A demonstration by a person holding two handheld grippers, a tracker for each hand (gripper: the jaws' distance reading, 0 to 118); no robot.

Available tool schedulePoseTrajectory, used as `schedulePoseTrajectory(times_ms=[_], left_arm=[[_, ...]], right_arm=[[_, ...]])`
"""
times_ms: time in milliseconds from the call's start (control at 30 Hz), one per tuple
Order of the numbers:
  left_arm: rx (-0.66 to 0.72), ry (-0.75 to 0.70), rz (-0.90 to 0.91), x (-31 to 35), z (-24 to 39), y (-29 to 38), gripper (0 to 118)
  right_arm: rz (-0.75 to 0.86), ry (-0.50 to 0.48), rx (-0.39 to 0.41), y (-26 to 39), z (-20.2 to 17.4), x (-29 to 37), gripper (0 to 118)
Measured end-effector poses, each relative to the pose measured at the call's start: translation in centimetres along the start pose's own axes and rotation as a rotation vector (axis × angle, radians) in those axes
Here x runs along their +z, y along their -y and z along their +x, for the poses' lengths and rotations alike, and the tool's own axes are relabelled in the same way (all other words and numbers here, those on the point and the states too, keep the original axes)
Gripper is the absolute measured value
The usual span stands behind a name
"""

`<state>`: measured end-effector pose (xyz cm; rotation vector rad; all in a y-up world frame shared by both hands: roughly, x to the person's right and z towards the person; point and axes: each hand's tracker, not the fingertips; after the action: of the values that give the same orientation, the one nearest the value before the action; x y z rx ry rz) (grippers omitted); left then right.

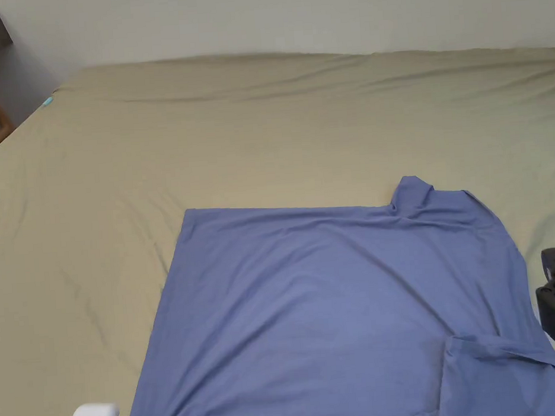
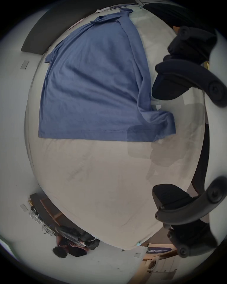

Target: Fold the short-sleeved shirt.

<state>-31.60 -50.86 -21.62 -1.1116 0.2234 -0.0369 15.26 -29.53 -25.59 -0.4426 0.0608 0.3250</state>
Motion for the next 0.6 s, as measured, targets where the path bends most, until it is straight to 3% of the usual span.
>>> schedulePoseTrajectory(times_ms=[67, 100, 133, 200, 400, 600], left_arm=[[0.012, 0.011, 0.014, 0.1, 0.1, -0.2, 91], [0.01, 0.018, 0.012, 0.2, 0.2, -0.2, 71], [0.0, 0.027, 0.004, -0.1, 0.5, -0.2, 41], [-0.021, 0.085, 0.011, -0.7, 1.1, 0.0, 12], [-0.018, 0.134, -0.016, -1.4, 0.4, -2.0, 4], [0.045, 0.168, 0.121, 2.9, -0.4, -3.0, 4]], right_arm=[[-0.022, 0.002, -0.016, 0.1, 0.3, -0.3, 2], [-0.027, 0.0, -0.025, 0.2, 0.4, -0.3, 2], [-0.031, -0.001, -0.03, 0.2, 0.5, -0.3, 2], [-0.039, -0.002, -0.032, 0.3, 0.5, -0.4, 2], [-0.065, 0.003, -0.048, 0.8, 1.0, -0.7, 2], [-0.154, 0.037, -0.097, 2.6, 3.8, -1.4, 5]])
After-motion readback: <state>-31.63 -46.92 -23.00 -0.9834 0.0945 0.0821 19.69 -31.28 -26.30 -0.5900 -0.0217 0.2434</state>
